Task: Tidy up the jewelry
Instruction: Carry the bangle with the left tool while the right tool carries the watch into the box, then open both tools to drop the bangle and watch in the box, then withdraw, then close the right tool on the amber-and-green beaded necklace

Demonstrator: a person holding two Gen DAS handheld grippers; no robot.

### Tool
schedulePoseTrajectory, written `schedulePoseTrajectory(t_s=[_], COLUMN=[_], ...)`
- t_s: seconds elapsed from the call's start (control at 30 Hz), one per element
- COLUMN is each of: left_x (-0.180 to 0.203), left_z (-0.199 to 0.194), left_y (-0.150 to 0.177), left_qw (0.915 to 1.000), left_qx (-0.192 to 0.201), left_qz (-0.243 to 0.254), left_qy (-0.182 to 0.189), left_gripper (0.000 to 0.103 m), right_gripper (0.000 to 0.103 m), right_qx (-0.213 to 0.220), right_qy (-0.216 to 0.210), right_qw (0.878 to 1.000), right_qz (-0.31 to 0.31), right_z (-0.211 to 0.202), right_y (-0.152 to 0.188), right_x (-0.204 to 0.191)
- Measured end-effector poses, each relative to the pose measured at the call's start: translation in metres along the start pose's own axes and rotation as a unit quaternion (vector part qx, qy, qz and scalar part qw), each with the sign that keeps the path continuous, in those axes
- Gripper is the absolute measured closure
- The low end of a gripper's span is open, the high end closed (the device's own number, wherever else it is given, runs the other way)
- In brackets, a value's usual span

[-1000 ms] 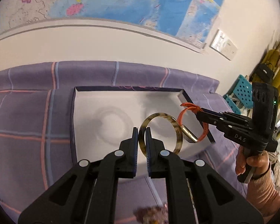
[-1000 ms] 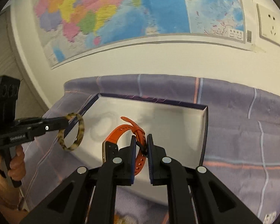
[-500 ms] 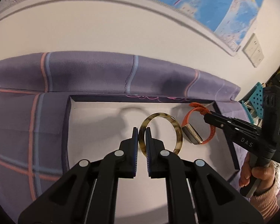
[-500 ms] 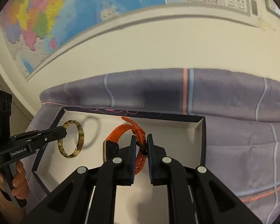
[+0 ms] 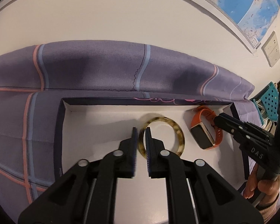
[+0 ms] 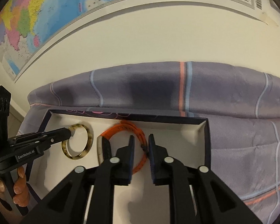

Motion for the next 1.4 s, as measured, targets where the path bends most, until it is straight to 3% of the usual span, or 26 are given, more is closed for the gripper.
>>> schedulePoseTrajectory(t_s=[0.13,0.3,0.57,0.93,1.13,1.4], left_x=[0.003,0.006,0.015,0.005,0.013,0.024], left_z=[-0.007,-0.045,-0.109,-0.126,-0.13,-0.126], left_y=[0.0,0.013,0.075,0.172,0.207,0.227], left_qw=[0.9999,0.9968,0.9872,0.9905,0.9887,0.986], left_qx=[0.012,0.072,0.128,0.095,0.082,0.068], left_qz=[0.006,0.028,0.092,0.099,0.125,0.15], left_qy=[-0.006,-0.017,-0.025,0.004,0.017,0.024], left_gripper=[0.077,0.055,0.047,0.044,0.042,0.04], right_gripper=[0.076,0.057,0.052,0.052,0.052,0.052], right_qx=[0.01,0.056,0.077,0.04,0.034,0.024], right_qy=[-0.002,-0.041,-0.097,-0.091,-0.065,-0.038], right_qw=[1.0,0.997,0.989,0.977,0.972,0.969], right_qz=[-0.001,-0.02,-0.086,-0.19,-0.224,-0.244], right_z=[-0.01,-0.057,-0.126,-0.149,-0.141,-0.126], right_y=[0.005,0.022,0.08,0.173,0.189,0.191], right_x=[0.001,0.0,-0.011,-0.054,-0.066,-0.072])
Point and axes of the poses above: each gripper's, at about its wrist camera, not at the fingertips, and z roughly the way its jaws point, x to its right, y to its underside, the point moved 3 cm from there along z, roughly the way its jaws point, and after that the axes turned 2 degrees about -z, right-handed, at the moved point
